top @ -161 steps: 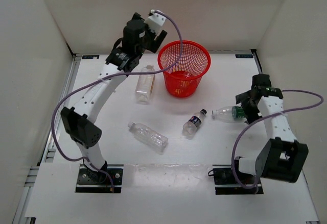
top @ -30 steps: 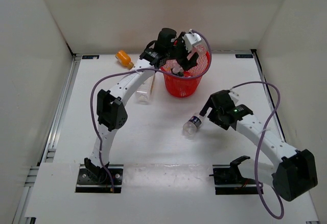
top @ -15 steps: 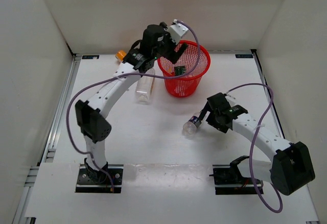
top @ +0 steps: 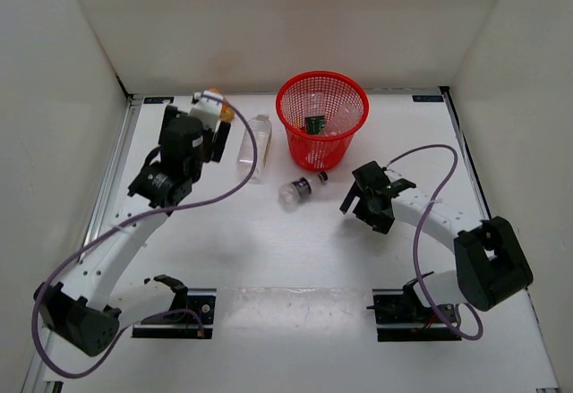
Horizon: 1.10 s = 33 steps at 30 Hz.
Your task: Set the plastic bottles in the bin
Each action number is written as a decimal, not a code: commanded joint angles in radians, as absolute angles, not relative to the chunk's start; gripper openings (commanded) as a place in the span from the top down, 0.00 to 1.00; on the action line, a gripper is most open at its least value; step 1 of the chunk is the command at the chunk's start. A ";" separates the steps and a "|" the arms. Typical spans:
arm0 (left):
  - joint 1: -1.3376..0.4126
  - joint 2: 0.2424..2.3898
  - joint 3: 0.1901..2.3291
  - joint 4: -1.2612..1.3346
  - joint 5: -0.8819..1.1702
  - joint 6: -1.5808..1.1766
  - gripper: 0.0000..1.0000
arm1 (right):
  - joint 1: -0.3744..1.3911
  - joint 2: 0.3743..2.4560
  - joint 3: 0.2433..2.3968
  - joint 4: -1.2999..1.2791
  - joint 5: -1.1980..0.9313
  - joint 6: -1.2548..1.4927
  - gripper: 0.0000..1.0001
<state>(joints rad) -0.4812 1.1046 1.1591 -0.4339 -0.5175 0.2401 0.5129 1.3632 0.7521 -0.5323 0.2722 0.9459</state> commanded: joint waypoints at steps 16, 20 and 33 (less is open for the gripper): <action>-0.451 1.167 0.951 -0.557 -0.095 0.693 0.00 | 0.601 1.207 0.770 -0.425 0.365 0.901 0.01; -0.566 1.308 1.020 -0.557 -0.014 1.154 0.00 | 0.601 1.148 0.723 -0.434 0.387 0.890 0.01; -0.715 1.653 1.138 -0.500 0.178 1.646 0.00 | 0.592 0.858 0.548 -0.540 0.483 0.965 0.01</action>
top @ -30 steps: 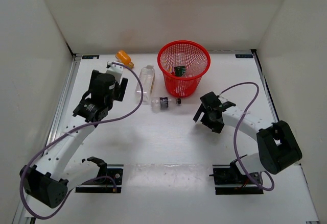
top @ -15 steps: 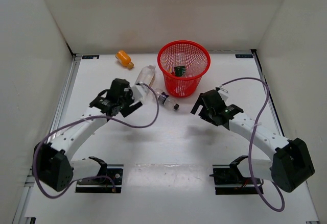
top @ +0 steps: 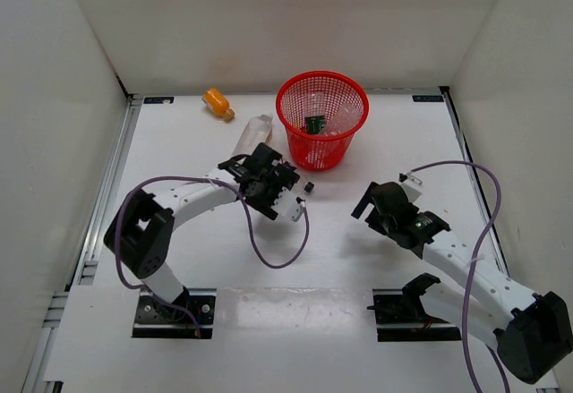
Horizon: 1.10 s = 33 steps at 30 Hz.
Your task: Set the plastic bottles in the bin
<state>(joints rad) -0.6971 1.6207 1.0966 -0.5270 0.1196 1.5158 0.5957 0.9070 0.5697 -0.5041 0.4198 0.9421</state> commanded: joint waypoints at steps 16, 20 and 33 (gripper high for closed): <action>-0.755 1.986 1.368 -0.477 0.012 1.609 0.00 | 0.583 0.782 0.526 -0.586 0.523 0.873 0.01; -0.755 2.054 1.429 -0.477 0.026 1.554 0.11 | 0.583 0.816 0.544 -0.586 0.532 0.851 0.01; -0.764 1.974 1.428 -0.486 0.038 1.304 0.90 | 0.583 0.805 0.565 -0.586 0.551 0.807 0.01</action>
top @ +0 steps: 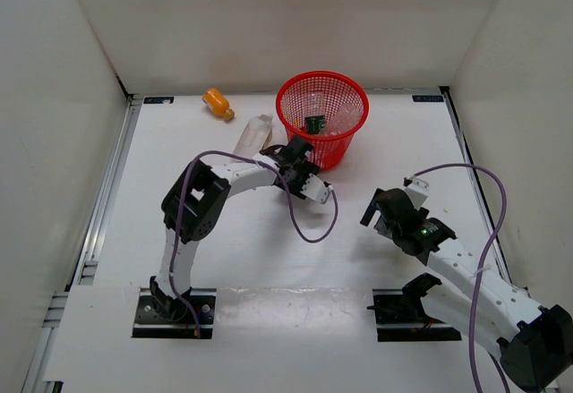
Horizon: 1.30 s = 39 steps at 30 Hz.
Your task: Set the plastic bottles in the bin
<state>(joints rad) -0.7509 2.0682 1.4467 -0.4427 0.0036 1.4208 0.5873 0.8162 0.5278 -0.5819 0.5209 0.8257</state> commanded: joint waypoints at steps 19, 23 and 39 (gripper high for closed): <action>-0.750 1.661 1.875 -0.775 0.385 0.566 0.90 | 0.552 0.805 0.574 -0.552 0.551 0.808 0.01; -0.761 1.728 2.076 -0.775 0.408 0.591 0.90 | 0.543 0.805 0.565 -0.552 0.531 0.818 0.01; -0.675 2.160 2.387 -0.617 0.239 0.537 0.00 | 0.534 0.744 0.601 -0.617 0.509 0.782 0.01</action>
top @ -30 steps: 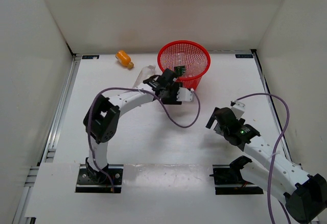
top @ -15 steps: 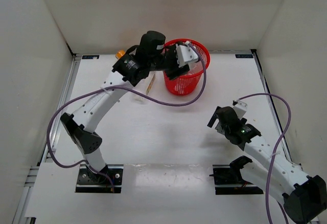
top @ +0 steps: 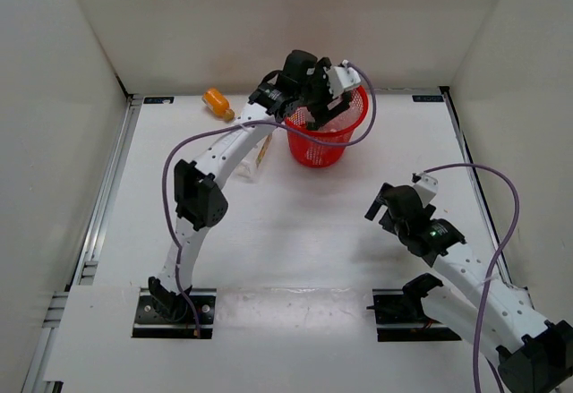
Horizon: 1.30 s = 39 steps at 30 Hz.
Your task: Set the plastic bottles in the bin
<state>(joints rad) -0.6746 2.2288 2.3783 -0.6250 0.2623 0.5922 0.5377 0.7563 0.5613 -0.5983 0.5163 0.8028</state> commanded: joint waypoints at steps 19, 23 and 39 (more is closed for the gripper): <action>-0.497 1.639 1.864 -0.607 -0.467 0.295 0.00 | 0.850 1.153 0.998 -0.436 0.503 0.640 0.01; -0.321 1.510 1.608 -0.607 -0.638 0.173 0.00 | 0.873 1.336 1.177 -0.373 0.447 0.728 0.01; -0.021 0.959 0.931 -0.607 -0.480 0.123 0.00 | 0.919 2.242 2.120 -0.601 0.486 0.968 0.01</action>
